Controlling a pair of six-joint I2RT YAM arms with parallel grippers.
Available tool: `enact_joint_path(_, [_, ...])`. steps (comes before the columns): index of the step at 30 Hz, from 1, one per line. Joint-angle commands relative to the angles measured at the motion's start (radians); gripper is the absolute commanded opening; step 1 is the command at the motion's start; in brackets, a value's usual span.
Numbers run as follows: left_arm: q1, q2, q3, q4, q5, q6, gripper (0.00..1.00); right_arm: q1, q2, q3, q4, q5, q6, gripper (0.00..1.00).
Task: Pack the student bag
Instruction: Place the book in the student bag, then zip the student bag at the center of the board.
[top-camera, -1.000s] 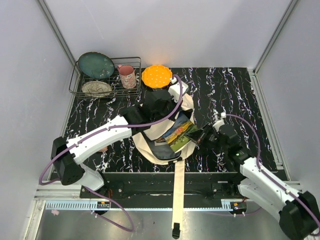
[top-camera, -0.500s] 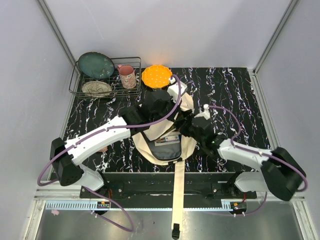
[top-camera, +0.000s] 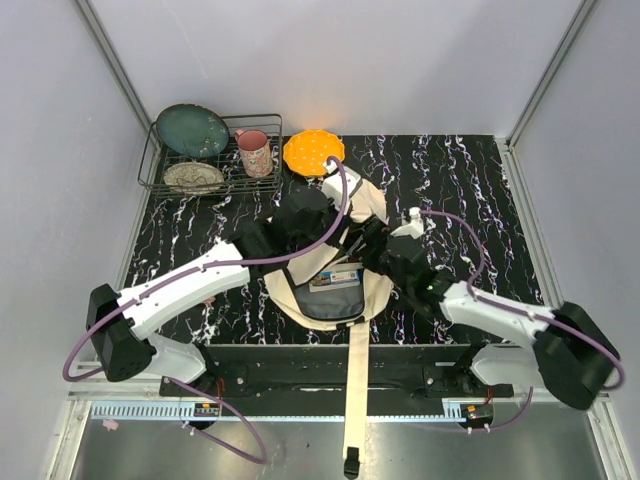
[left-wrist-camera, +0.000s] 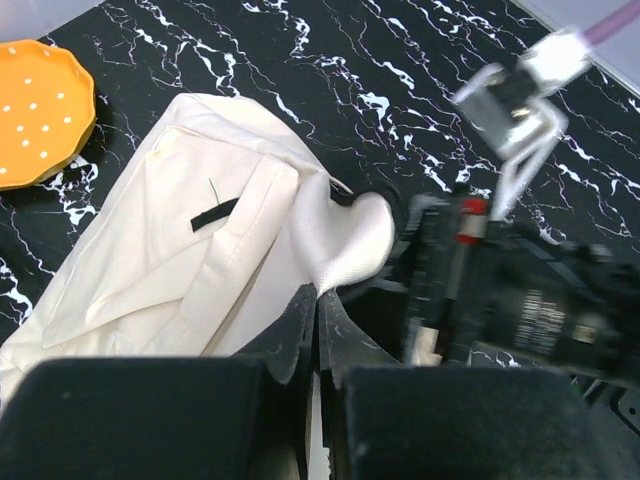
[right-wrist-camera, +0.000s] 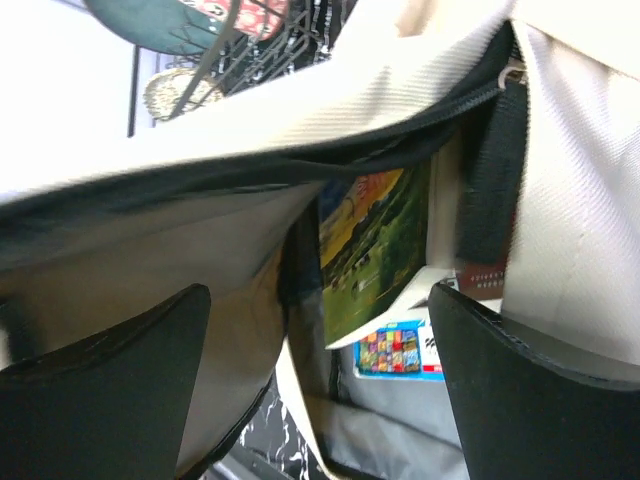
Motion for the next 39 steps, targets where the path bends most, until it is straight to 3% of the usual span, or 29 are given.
enact_joint_path(1, [0.02, -0.053, 0.001, 0.123, -0.012, -0.031, 0.0, 0.02, -0.209, -0.021, -0.172, -0.011, -0.08, 0.96])
enact_joint_path(5, [0.031, -0.057, -0.014, 0.126, -0.015, -0.029, 0.0, 0.027, -0.43, -0.101, -0.347, -0.038, -0.097, 0.93])
enact_joint_path(8, [0.034, -0.076, -0.042, 0.113, -0.012, -0.022, 0.0, 0.027, -0.653, -0.096, -0.615, 0.11, -0.123, 0.91])
enact_joint_path(9, [0.034, -0.083, -0.069, 0.114, 0.005, -0.022, 0.0, 0.027, -0.744, -0.085, -0.671, 0.163, -0.135, 0.75])
enact_joint_path(10, [0.037, -0.103, -0.091, 0.128, 0.105, -0.014, 0.0, 0.027, -0.777, -0.072, -0.746, 0.22, -0.151, 0.74])
enact_joint_path(11, [0.038, -0.109, -0.114, 0.143, 0.167, -0.008, 0.12, 0.024, -0.794, -0.038, -0.765, 0.304, -0.202, 0.74])
enact_joint_path(12, [0.037, -0.114, -0.142, 0.148, 0.241, -0.005, 0.46, 0.022, -0.796, -0.012, -0.78, 0.34, -0.229, 0.75])
enact_joint_path(13, [0.034, -0.116, -0.148, 0.137, 0.348, -0.02, 0.56, 0.019, -0.762, 0.02, -0.814, 0.369, -0.255, 0.8])
enact_joint_path(15, [0.009, -0.137, -0.192, 0.134, 0.378, -0.047, 0.58, -0.007, -0.686, 0.129, -0.84, 0.415, -0.319, 0.87])
enact_joint_path(16, [-0.004, -0.18, -0.217, 0.142, 0.357, -0.084, 0.7, -0.028, -0.587, 0.166, -0.867, 0.412, -0.341, 0.93])
enact_joint_path(18, [-0.032, -0.233, -0.295, 0.186, 0.353, -0.123, 0.89, -0.206, -0.441, 0.258, -0.891, 0.285, -0.388, 0.95])
enact_joint_path(19, [-0.04, -0.284, -0.321, 0.195, 0.327, -0.155, 0.93, -0.29, -0.402, 0.272, -0.854, 0.181, -0.41, 0.96])
enact_joint_path(20, [-0.046, -0.306, -0.367, 0.197, 0.303, -0.169, 0.96, -0.484, -0.367, 0.272, -0.816, -0.084, -0.471, 0.98])
enact_joint_path(23, [-0.047, -0.356, -0.439, 0.15, 0.185, -0.219, 0.99, -0.648, -0.221, 0.289, -0.722, -0.401, -0.53, 1.0])
enact_joint_path(24, [-0.047, -0.381, -0.461, 0.131, 0.177, -0.259, 0.99, -0.679, -0.152, 0.296, -0.708, -0.437, -0.551, 1.0])
enact_joint_path(25, [-0.047, -0.392, -0.485, 0.125, 0.098, -0.288, 0.99, -0.684, -0.115, 0.306, -0.699, -0.465, -0.591, 1.0])
enact_joint_path(33, [-0.047, -0.468, -0.697, 0.123, -0.075, -0.491, 0.99, -0.693, 0.071, 0.284, -0.585, -0.668, -0.554, 0.95])
enact_joint_path(39, [-0.038, -0.555, -0.81, 0.122, -0.151, -0.63, 0.99, -0.694, 0.271, 0.342, -0.493, -0.757, -0.542, 1.0])
